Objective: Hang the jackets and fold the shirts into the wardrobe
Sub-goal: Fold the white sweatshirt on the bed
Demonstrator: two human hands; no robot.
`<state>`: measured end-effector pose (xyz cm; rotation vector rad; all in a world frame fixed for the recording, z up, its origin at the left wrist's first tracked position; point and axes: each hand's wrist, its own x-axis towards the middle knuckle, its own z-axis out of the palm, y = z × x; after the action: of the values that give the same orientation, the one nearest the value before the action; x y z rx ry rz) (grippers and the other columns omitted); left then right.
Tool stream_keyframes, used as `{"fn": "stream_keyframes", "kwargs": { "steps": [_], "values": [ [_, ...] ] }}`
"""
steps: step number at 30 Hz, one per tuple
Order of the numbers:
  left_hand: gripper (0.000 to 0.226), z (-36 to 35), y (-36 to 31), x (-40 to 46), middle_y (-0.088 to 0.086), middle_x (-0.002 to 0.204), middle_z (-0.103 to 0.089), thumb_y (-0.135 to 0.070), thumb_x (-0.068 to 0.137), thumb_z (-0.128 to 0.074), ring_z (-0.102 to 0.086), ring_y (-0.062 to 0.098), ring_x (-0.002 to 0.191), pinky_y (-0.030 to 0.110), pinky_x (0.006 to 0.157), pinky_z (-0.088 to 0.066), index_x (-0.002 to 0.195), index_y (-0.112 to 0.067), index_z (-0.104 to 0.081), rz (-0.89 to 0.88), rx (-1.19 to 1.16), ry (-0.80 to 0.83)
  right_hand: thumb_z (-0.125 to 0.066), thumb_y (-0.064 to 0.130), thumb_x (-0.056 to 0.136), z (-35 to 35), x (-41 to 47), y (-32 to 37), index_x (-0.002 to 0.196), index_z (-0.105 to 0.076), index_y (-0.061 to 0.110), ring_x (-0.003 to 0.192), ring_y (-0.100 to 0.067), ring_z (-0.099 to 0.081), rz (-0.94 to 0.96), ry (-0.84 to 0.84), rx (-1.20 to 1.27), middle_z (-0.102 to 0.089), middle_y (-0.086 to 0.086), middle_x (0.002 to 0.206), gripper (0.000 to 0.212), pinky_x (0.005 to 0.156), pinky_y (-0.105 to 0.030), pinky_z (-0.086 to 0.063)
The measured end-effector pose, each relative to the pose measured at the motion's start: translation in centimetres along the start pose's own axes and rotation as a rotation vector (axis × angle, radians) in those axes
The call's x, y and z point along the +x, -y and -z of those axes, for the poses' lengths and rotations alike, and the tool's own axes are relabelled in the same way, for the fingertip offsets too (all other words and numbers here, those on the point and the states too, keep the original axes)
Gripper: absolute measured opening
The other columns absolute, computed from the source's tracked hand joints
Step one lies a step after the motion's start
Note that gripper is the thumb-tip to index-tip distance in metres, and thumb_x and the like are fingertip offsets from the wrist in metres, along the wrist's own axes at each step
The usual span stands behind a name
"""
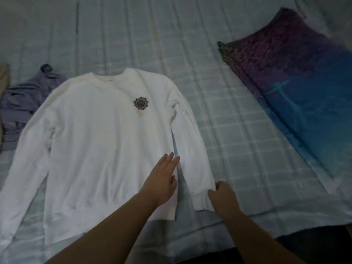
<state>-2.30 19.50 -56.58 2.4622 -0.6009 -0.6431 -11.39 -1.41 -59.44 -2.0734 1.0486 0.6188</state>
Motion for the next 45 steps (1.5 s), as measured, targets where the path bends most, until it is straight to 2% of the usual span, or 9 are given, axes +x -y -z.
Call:
{"fn": "stream_keyframes", "kwargs": {
  "steps": [10, 13, 16, 18, 21, 27, 35, 41, 45],
  "values": [
    [0.069, 0.8, -8.6, 10.2, 0.008, 0.164, -0.015, -0.011, 0.091, -0.049, -0.005, 0.025, 0.152, 0.036, 0.124, -0.006, 0.155, -0.017, -0.023, -0.102, 0.082, 0.038, -0.061, 0.026, 0.078, 17.7, 6.9, 1.6, 0.091, -0.059, 0.009, 0.084, -0.032, -0.061, 0.088, -0.262, 0.402, -0.062, -0.012, 0.082, 0.021, 0.076, -0.043, -0.049],
    [0.066, 0.2, -10.4, 14.1, 0.010, 0.162, -0.020, -0.015, 0.090, -0.047, -0.009, 0.028, 0.151, 0.036, 0.124, -0.008, 0.154, -0.015, -0.028, -0.141, 0.128, 0.032, -0.060, 0.016, 0.091, 22.4, 10.7, 0.8, 0.098, -0.058, 0.014, 0.092, -0.032, -0.059, 0.067, -0.319, 0.364, -0.060, -0.009, 0.090, 0.008, 0.081, -0.041, -0.047],
    [0.062, -0.9, -11.2, 18.3, 0.015, 0.157, -0.032, -0.027, 0.091, -0.036, -0.023, 0.036, 0.147, 0.049, 0.119, -0.025, 0.151, -0.013, -0.034, -0.179, 0.212, 0.003, -0.061, 0.022, 0.093, 25.2, 14.1, -0.4, 0.112, -0.063, 0.008, 0.097, -0.032, -0.059, 0.045, -0.291, 0.228, -0.063, -0.016, 0.107, 0.024, 0.086, -0.042, -0.048],
    [0.064, -1.4, -11.5, 21.1, 0.015, 0.157, -0.033, -0.036, 0.091, -0.029, -0.025, 0.037, 0.146, 0.051, 0.116, -0.028, 0.152, -0.016, -0.033, -0.168, 0.273, 0.003, -0.065, 0.025, 0.091, 26.2, 15.8, -0.8, 0.111, -0.065, 0.005, 0.093, -0.029, -0.059, 0.031, -0.271, 0.187, -0.064, -0.015, 0.105, 0.029, 0.086, -0.043, -0.048],
    [0.060, -2.2, -11.7, 24.6, 0.008, 0.164, -0.013, -0.042, 0.099, -0.023, -0.008, 0.031, 0.151, 0.047, 0.121, -0.014, 0.157, -0.027, -0.014, -0.119, 0.398, 0.040, -0.069, 0.026, 0.090, 27.2, 18.2, -1.3, 0.108, -0.067, 0.005, 0.085, -0.022, -0.056, 0.023, -0.277, 0.223, -0.065, -0.012, 0.101, 0.028, 0.080, -0.037, -0.044],
    [0.061, -5.0, -11.7, 27.5, 0.008, 0.165, 0.008, -0.045, 0.102, -0.023, 0.009, 0.031, 0.151, 0.053, 0.121, 0.000, 0.156, -0.033, 0.002, -0.008, 0.451, 0.130, -0.061, 0.013, 0.094, 26.9, 20.8, -2.3, 0.124, -0.064, 0.005, 0.094, -0.026, -0.056, -0.010, -0.188, 0.237, -0.064, -0.016, 0.114, 0.032, 0.080, -0.035, -0.041],
    [0.064, -7.2, -13.2, 27.7, 0.005, 0.165, 0.010, -0.052, 0.098, -0.021, 0.013, 0.027, 0.151, 0.059, 0.117, 0.008, 0.155, -0.037, 0.003, 0.048, 0.420, -0.028, -0.048, 0.021, 0.099, 25.7, 20.0, -2.7, 0.106, -0.063, 0.014, 0.094, -0.030, -0.059, 0.186, -0.639, 0.414, -0.063, -0.011, 0.098, 0.018, 0.080, -0.043, -0.048],
    [0.069, -8.0, -15.3, 29.3, 0.004, 0.164, 0.017, -0.058, 0.095, -0.014, 0.020, 0.027, 0.150, 0.065, 0.114, 0.008, 0.153, -0.035, 0.014, 0.113, 0.384, -0.052, -0.054, 0.029, 0.094, 30.9, 22.3, -0.9, 0.108, -0.064, 0.015, 0.092, -0.032, -0.061, 0.288, -0.638, 0.200, -0.066, -0.013, 0.100, 0.022, 0.083, -0.044, -0.048],
    [0.076, -9.1, -15.9, 31.1, 0.005, 0.160, 0.028, -0.065, 0.090, -0.011, 0.032, 0.030, 0.145, 0.069, 0.109, 0.014, 0.152, -0.033, 0.020, 0.132, 0.431, 0.014, -0.057, 0.027, 0.096, 31.1, 24.3, -1.7, 0.113, -0.056, 0.005, 0.097, -0.041, -0.059, 0.166, -0.628, 0.027, -0.063, -0.024, 0.106, 0.028, 0.082, -0.044, -0.045]
  ]
}}
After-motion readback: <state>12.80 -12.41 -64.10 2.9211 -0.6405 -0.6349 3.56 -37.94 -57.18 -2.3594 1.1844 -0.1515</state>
